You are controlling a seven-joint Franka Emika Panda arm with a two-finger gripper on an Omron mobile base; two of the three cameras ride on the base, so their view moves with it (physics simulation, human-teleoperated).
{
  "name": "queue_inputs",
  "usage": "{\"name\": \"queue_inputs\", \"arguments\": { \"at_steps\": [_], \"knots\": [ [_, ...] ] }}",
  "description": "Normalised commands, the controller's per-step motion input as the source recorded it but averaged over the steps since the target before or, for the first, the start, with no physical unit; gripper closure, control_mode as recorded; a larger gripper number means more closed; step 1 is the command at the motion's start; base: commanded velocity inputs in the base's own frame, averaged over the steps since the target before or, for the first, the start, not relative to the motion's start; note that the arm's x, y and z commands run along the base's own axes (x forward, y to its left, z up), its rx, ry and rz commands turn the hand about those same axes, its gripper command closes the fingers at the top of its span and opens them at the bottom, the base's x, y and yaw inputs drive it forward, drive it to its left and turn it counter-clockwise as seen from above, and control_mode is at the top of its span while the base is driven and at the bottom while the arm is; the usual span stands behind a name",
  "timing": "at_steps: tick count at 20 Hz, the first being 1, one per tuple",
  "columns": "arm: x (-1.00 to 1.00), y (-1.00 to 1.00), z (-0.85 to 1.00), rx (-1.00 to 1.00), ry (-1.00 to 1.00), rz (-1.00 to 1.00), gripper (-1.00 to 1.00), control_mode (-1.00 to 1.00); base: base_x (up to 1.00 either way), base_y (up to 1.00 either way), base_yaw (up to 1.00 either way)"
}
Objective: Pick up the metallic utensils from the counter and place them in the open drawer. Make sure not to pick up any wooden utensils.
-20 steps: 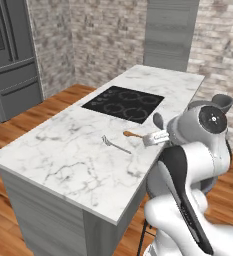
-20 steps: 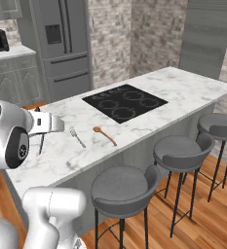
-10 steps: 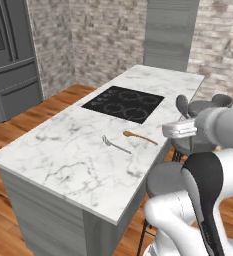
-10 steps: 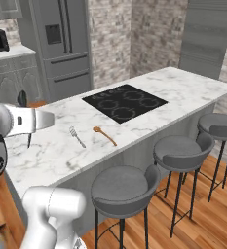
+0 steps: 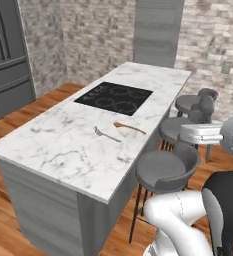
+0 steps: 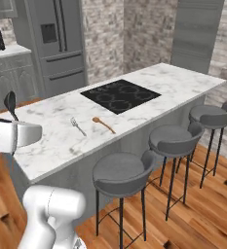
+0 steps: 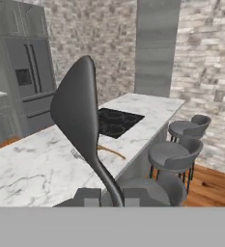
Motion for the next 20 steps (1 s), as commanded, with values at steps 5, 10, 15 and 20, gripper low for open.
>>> {"name": "queue_inputs", "arguments": {
  "at_steps": [5,10,15,20],
  "knots": [
    [0.0,0.0,0.0,0.0,0.0,0.0,1.0,1.0,-1.0,0.51,-0.3],
    [0.0,0.0,0.0,0.0,0.0,0.0,1.0,1.0,-1.0,0.9,-0.33],
    [0.0,0.0,0.0,0.0,0.0,0.0,1.0,1.0,-0.95,0.48,-0.44],
    [0.0,0.0,0.0,0.0,0.0,0.0,1.0,1.0,-0.73,0.14,-0.66]
  ]
}}
